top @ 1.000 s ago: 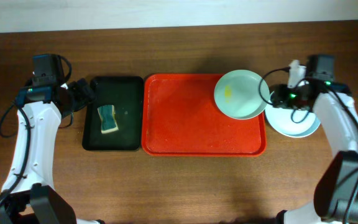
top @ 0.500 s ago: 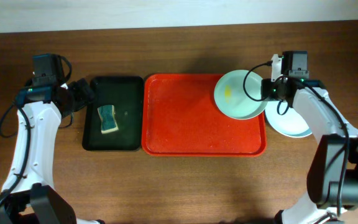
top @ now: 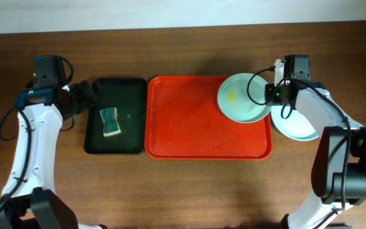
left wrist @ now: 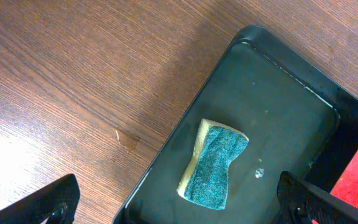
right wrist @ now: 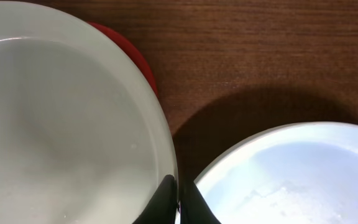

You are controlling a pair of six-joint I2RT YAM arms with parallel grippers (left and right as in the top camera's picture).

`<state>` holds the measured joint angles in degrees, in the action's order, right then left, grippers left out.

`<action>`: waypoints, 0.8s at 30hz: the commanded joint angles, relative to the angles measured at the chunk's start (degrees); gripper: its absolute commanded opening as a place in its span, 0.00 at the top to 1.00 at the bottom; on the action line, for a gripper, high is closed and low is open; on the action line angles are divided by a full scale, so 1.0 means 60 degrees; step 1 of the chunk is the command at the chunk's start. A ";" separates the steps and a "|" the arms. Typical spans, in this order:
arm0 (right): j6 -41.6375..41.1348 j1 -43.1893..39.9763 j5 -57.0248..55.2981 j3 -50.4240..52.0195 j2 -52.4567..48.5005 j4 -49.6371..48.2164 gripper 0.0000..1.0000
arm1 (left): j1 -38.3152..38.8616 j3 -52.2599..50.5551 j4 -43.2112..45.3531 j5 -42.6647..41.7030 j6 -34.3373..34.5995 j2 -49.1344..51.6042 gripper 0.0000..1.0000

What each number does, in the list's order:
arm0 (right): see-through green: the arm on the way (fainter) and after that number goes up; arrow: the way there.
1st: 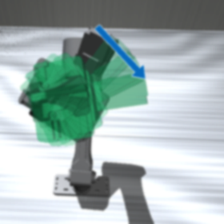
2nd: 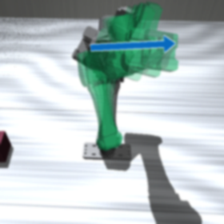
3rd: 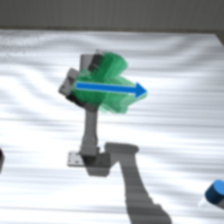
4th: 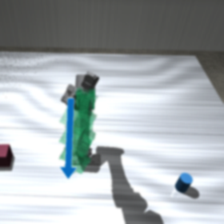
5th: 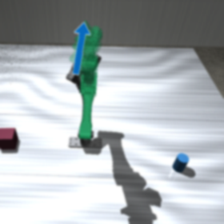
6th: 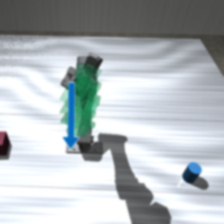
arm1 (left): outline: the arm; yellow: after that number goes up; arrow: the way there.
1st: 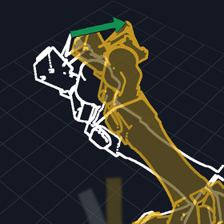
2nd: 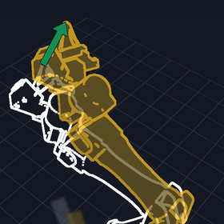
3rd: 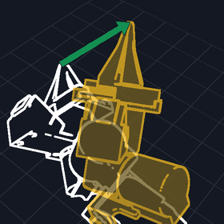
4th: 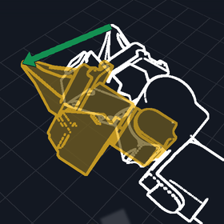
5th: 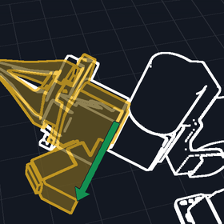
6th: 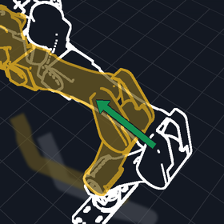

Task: Clean dirty plates on tray and stack at the side
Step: 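Grasp the pale green plate rim with the right gripper, then slide the pale green plate with the right gripper to the tray center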

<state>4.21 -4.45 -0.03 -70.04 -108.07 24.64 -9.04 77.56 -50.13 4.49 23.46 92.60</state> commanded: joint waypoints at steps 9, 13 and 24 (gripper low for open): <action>-0.0025 -0.0011 -0.0109 0.0084 -0.0182 0.0113 0.82 | -0.0004 0.0007 -0.0011 -0.0036 0.0087 -0.0113 0.01; -0.0025 -0.0011 -0.0109 0.0084 -0.0266 0.0138 0.96 | -0.0004 0.0007 -0.0011 -0.0036 0.0087 -0.0113 0.01; -0.1865 0.0007 0.3330 -0.0259 0.0087 0.1628 0.96 | -0.0004 0.0007 -0.0011 -0.0036 0.0087 -0.0113 0.01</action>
<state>-1.21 -4.45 8.10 -70.74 -108.22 32.64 -9.04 77.56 -50.15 4.49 23.46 92.60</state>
